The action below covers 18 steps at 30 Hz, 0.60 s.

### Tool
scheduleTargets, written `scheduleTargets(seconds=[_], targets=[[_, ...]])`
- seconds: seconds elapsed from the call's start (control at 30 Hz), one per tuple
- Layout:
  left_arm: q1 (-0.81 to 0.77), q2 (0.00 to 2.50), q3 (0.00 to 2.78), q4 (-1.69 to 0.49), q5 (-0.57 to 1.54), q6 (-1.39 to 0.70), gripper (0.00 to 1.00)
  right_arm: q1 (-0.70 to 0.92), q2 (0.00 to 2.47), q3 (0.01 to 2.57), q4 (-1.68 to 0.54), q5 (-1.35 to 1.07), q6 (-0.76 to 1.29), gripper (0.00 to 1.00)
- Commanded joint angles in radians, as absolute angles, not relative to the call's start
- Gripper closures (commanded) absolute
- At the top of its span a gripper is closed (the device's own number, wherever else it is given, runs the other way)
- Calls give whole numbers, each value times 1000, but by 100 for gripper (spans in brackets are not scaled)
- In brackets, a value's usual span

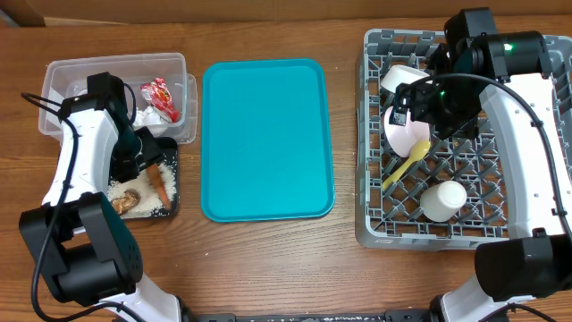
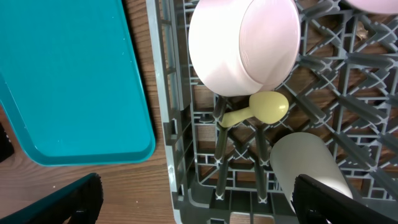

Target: Sort waste into correct bins and load items into the dishwasher

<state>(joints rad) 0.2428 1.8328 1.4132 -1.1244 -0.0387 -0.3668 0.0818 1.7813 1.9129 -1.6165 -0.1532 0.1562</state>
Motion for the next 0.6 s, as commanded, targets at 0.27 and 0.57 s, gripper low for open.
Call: scheduleTargets(seconds=[0.27, 0.57], targets=[[248, 1822, 1496, -1161, -1, -338, 36, 84, 1758, 1938, -1612, -159, 148, 0], [215, 1809, 1822, -1413, 3, -332, 34, 84, 1739, 1967, -1592, -160, 148, 0]])
